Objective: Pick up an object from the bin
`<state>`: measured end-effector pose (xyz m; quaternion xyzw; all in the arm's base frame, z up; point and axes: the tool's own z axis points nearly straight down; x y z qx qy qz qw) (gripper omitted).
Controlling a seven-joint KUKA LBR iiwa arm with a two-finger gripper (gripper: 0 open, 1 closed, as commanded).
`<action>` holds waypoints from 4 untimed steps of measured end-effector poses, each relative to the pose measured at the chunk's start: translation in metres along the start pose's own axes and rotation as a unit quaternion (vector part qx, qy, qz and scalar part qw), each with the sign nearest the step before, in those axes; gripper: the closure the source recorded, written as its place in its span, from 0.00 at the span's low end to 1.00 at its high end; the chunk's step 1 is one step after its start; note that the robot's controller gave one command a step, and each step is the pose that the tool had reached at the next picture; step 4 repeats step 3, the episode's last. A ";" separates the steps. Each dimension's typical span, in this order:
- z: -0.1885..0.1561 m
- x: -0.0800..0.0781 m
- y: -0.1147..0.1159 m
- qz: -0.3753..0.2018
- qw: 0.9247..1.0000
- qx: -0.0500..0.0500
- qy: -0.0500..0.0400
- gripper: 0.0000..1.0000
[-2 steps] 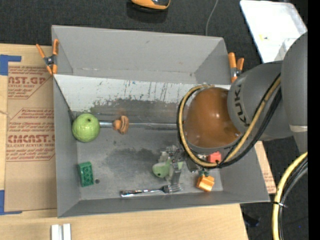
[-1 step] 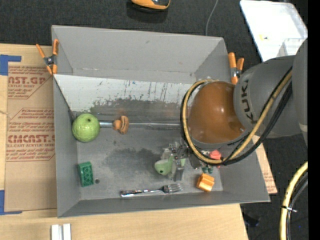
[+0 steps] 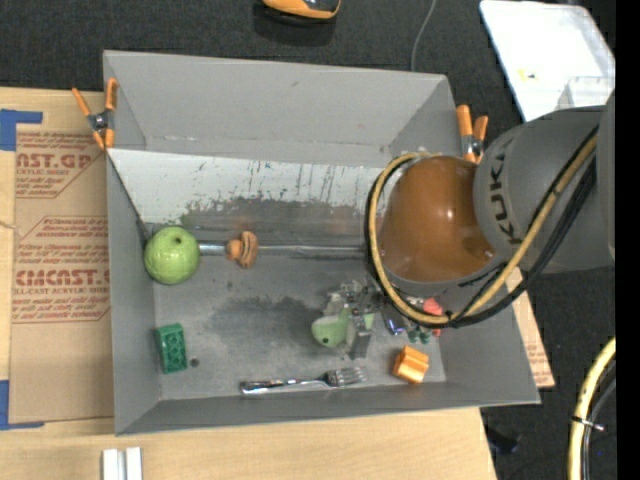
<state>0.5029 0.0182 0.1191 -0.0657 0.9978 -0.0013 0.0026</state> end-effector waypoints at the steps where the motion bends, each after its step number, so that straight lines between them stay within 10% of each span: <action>1: -0.022 0.000 0.000 0.000 1.000 0.000 0.000 1.00; 4: -0.069 0.001 0.001 0.000 1.000 0.000 0.003 1.00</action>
Offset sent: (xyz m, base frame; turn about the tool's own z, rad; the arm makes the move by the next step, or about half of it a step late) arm -0.0005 0.0004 0.0380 -0.0002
